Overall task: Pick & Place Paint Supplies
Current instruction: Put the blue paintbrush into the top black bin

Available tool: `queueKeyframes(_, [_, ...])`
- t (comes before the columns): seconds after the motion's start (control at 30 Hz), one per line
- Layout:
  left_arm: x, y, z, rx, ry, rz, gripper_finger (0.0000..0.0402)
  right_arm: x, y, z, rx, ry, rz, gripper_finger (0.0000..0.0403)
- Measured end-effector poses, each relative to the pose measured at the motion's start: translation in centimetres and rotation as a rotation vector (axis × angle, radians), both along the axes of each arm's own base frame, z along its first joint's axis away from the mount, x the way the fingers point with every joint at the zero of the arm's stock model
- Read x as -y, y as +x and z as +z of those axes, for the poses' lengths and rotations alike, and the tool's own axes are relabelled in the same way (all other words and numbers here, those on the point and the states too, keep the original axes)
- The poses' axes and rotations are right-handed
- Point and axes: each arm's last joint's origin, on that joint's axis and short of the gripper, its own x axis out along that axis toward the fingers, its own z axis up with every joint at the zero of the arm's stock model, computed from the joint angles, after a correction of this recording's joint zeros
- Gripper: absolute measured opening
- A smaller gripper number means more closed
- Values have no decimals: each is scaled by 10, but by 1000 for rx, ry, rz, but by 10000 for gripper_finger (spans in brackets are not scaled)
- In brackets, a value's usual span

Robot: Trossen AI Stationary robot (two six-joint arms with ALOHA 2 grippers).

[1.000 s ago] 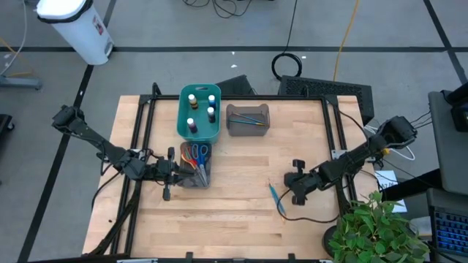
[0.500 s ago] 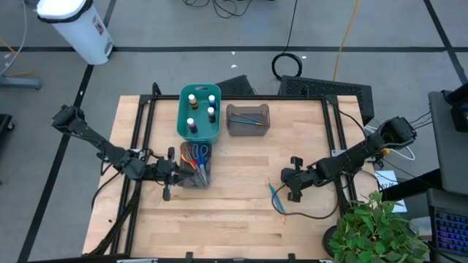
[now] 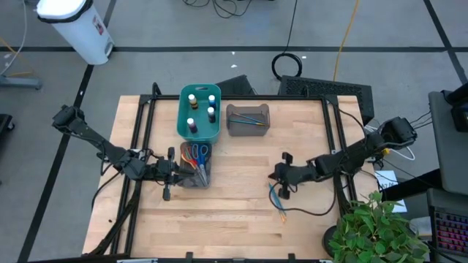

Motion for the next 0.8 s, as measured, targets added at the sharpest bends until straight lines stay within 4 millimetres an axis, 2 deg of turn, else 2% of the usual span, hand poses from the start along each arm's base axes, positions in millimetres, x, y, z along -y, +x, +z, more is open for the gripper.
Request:
queueKeyframes(0.3, [0, 0, 0, 0, 0, 0, 33, 14, 24, 33, 379, -44, 18, 0])
queueKeyframes(0.53, [0, 0, 0, 0, 0, 0, 33, 31, 34, 62, 671, 13, 97, 0])
queueKeyframes(0.8, [0, 0, 0, 0, 0, 0, 33, 58, 36, 76, 820, -13, 2, 0])
